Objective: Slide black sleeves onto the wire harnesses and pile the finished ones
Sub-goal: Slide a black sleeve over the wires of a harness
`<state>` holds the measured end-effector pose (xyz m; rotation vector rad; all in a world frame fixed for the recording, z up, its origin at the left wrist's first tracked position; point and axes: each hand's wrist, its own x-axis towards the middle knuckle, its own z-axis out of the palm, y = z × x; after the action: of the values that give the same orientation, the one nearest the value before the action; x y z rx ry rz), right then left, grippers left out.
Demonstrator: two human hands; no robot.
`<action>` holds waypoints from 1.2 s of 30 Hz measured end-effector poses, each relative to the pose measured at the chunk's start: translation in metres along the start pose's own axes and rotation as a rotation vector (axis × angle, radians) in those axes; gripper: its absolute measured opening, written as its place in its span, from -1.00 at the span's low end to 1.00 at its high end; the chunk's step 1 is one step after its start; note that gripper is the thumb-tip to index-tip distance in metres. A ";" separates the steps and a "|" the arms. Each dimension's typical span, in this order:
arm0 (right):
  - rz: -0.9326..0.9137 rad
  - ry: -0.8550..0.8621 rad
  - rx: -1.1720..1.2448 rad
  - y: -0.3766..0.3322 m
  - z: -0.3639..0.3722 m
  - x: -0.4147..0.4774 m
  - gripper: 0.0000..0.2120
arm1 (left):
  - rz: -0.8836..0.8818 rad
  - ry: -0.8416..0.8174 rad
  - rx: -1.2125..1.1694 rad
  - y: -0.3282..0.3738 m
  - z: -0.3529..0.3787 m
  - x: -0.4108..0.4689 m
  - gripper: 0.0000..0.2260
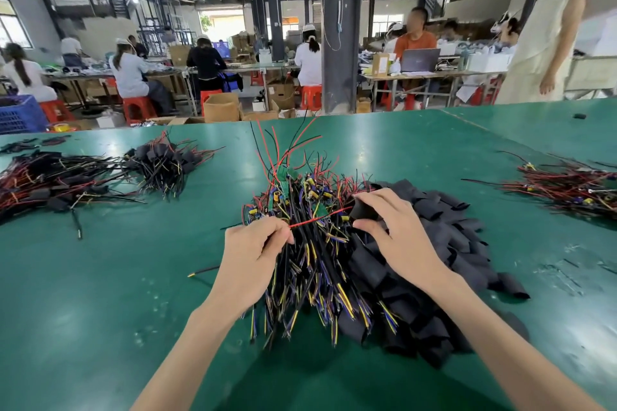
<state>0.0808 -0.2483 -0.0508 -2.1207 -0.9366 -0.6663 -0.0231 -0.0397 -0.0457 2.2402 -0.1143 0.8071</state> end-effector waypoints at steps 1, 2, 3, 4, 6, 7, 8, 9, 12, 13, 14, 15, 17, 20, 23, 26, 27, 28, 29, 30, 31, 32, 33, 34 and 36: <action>0.001 0.005 -0.004 0.000 0.000 0.000 -0.70 | 0.004 0.003 0.012 -0.001 -0.001 0.000 -0.78; -0.005 0.011 -0.013 -0.001 0.000 0.000 -0.69 | 0.007 0.004 0.026 -0.001 -0.001 0.001 -0.78; -0.011 0.016 -0.020 -0.001 0.001 -0.001 -0.69 | 0.009 0.002 0.046 -0.002 -0.002 0.000 -0.79; -0.017 0.020 -0.025 -0.001 0.002 -0.001 -0.68 | 0.017 0.001 0.070 -0.002 -0.002 0.000 -0.80; -0.024 0.016 -0.037 0.000 0.004 -0.002 -0.68 | 0.041 0.001 0.121 -0.003 -0.003 -0.001 -0.81; -0.024 0.013 -0.043 0.000 0.005 -0.003 -0.68 | 0.050 -0.004 0.150 -0.003 -0.004 -0.001 -0.81; -0.018 0.010 -0.043 0.001 0.006 -0.003 -0.68 | 0.054 -0.009 0.178 -0.004 -0.004 0.000 -0.81; -0.008 0.005 -0.039 0.002 0.006 -0.004 -0.68 | 0.056 -0.011 0.205 -0.004 -0.005 0.000 -0.81; -0.005 -0.004 -0.034 0.001 0.006 -0.004 -0.68 | 0.076 -0.001 0.289 -0.005 -0.005 0.000 -0.83; -0.017 -0.002 -0.043 0.001 0.005 -0.004 -0.69 | 0.088 0.001 0.323 -0.004 -0.005 0.000 -0.85; -0.032 0.000 -0.059 0.000 0.005 -0.004 -0.69 | 0.102 0.000 0.361 -0.004 -0.005 -0.001 -0.87; -0.047 0.003 -0.082 -0.001 0.004 -0.004 -0.69 | 0.117 -0.003 0.395 -0.004 -0.004 -0.001 -0.89; -0.095 0.019 -0.165 -0.004 0.004 -0.004 -0.68 | 0.146 -0.009 0.423 -0.003 -0.003 -0.001 -0.87; -0.250 0.057 -0.350 -0.012 0.005 -0.005 -0.67 | 0.227 -0.033 0.411 0.002 0.001 -0.002 -0.79; -0.371 0.060 -0.430 -0.022 0.009 -0.007 -0.68 | 0.256 -0.115 0.305 0.009 0.010 -0.008 -0.45; -0.404 0.042 -0.456 -0.026 0.007 -0.008 -0.66 | 0.250 -0.109 0.141 0.014 0.018 -0.012 -0.39; -0.406 0.041 -0.461 -0.026 0.005 -0.007 -0.67 | 0.246 -0.083 0.087 0.015 0.019 -0.013 -0.42; -0.410 0.041 -0.464 -0.026 0.003 -0.007 -0.67 | 0.232 -0.058 0.023 0.015 0.020 -0.013 -0.46; -0.417 0.039 -0.461 -0.027 0.002 -0.006 -0.68 | 0.204 -0.038 -0.035 0.016 0.020 -0.012 -0.51; -0.425 0.034 -0.452 -0.028 0.000 -0.006 -0.68 | 0.173 -0.021 -0.061 0.017 0.020 -0.011 -0.59; -0.434 0.023 -0.436 -0.029 -0.001 -0.006 -0.68 | 0.147 -0.002 -0.051 0.019 0.020 -0.010 -0.68; -0.441 0.006 -0.417 -0.031 -0.001 -0.006 -0.67 | 0.137 0.020 -0.024 0.020 0.019 -0.010 -0.75; -0.443 -0.015 -0.401 -0.032 -0.002 -0.006 -0.66 | 0.139 0.042 -0.003 0.020 0.019 -0.009 -0.81; -0.440 -0.038 -0.393 -0.033 -0.002 -0.006 -0.66 | 0.137 0.056 0.005 0.020 0.018 -0.008 -0.84; -0.428 -0.078 -0.379 -0.034 0.000 -0.006 -0.64 | 0.095 0.046 0.005 0.022 0.015 -0.008 -0.88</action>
<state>0.0512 -0.2348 -0.0411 -2.3009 -1.4221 -1.0478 -0.0285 -0.0669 -0.0452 2.2333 -0.1986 0.9098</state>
